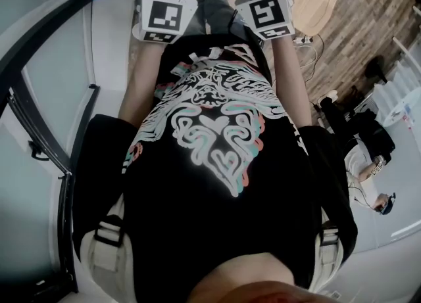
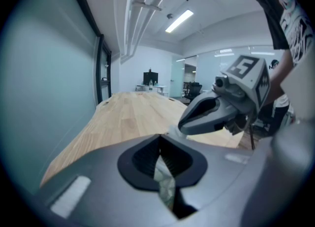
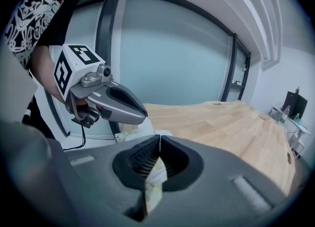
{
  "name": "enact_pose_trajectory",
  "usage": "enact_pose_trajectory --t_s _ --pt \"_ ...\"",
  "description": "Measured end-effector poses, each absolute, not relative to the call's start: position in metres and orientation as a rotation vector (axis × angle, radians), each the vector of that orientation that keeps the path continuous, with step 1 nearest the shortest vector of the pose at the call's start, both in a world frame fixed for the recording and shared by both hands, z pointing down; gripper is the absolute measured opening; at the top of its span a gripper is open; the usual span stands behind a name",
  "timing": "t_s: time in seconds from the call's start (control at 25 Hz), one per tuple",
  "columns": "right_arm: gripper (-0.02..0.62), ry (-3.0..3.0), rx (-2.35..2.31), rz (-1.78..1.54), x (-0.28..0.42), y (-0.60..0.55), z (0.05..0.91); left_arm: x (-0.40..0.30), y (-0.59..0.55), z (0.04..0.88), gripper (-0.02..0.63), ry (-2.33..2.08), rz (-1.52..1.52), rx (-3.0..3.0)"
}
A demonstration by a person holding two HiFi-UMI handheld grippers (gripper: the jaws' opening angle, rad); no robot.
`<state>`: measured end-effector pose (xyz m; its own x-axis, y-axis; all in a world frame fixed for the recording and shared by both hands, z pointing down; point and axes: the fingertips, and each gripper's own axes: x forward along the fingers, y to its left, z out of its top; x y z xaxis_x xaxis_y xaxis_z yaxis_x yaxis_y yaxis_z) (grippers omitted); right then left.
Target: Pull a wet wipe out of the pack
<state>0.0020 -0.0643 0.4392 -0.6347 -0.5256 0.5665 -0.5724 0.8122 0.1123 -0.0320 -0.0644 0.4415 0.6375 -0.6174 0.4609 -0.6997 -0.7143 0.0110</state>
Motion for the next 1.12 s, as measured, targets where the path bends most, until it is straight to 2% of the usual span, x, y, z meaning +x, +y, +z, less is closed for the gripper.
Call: enact_pose_trajectory --t_s 1.12 --pt "0.002 -2.393 0.811 0.083 0.0048 -0.0559 0.4329 -0.0316 -0.0579 0.4363 -0.011 -1.085 0.639 2.684"
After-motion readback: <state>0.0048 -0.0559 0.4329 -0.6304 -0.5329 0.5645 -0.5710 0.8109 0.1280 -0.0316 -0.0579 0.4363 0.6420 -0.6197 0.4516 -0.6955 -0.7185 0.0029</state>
